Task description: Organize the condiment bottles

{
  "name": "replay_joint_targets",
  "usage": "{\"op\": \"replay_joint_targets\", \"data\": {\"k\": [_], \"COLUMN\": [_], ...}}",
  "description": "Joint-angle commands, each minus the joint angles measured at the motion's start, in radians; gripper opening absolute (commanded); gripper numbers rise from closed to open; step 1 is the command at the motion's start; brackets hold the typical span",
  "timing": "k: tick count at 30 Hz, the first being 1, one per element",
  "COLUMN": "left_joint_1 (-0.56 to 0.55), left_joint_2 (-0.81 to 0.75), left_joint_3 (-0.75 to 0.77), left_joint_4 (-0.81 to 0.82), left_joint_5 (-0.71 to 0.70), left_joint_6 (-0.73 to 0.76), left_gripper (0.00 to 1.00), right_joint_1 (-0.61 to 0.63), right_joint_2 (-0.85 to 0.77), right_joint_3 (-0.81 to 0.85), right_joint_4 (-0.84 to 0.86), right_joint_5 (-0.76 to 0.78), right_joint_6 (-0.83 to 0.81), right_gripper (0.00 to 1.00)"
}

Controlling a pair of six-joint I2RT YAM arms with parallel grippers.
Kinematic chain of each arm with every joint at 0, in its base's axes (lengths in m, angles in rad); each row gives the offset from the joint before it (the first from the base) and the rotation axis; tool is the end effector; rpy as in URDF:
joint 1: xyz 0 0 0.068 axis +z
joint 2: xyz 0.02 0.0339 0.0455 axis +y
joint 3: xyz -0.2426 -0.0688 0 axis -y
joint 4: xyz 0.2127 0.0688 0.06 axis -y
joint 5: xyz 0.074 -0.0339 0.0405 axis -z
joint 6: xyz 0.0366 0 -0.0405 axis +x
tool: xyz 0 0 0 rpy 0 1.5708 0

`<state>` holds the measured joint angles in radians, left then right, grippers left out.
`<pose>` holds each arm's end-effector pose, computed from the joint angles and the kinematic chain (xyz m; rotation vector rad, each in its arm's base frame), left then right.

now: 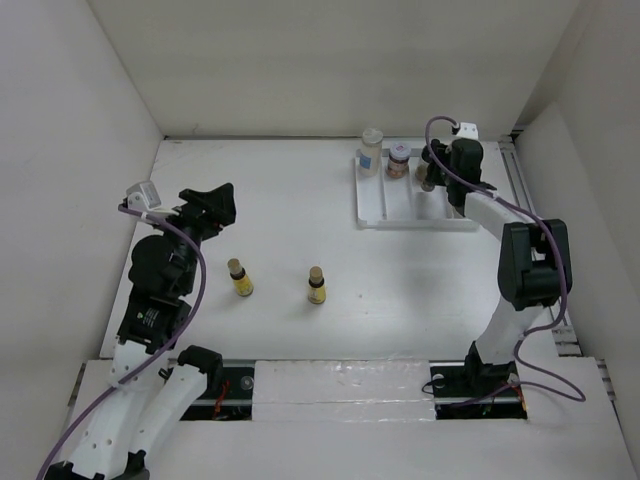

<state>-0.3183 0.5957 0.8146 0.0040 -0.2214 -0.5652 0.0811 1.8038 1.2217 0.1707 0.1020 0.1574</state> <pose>0.1172 -0.0302 0.3786 -0.3566 1.3312 -0.5935 0.3869 0.0277 0.2386 0.1416 1.9753 0.0539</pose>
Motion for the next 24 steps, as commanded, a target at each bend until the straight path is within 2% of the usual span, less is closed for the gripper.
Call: {"op": "replay_joint_targets", "data": {"k": [1, 5, 10, 18, 24], "left_joint_1": [0.004, 0.004, 0.004, -0.005, -0.015], "left_joint_2": [-0.011, -0.001, -0.002, -0.002, -0.011], "left_joint_3": [0.008, 0.008, 0.008, 0.008, 0.008], "left_joint_4": [0.045, 0.054, 0.054, 0.054, 0.045], "left_joint_5": [-0.01, -0.001, -0.001, -0.001, -0.01], "left_joint_6": [0.024, 0.024, 0.024, 0.024, 0.024], "left_gripper": [0.8, 0.8, 0.8, 0.8, 0.8], "right_joint_1": [0.013, 0.023, 0.032, 0.014, 0.014], "right_joint_2": [0.0, 0.009, 0.068, 0.078, 0.06], "right_joint_3": [0.068, 0.125, 0.167, 0.176, 0.142], "right_joint_4": [-0.019, -0.112, -0.21, -0.264, -0.264], "right_joint_5": [0.085, 0.13, 0.12, 0.062, 0.053], "right_joint_6": [-0.027, -0.036, -0.024, -0.015, -0.015], "right_gripper": [0.32, 0.39, 0.39, 0.43, 0.5]}}
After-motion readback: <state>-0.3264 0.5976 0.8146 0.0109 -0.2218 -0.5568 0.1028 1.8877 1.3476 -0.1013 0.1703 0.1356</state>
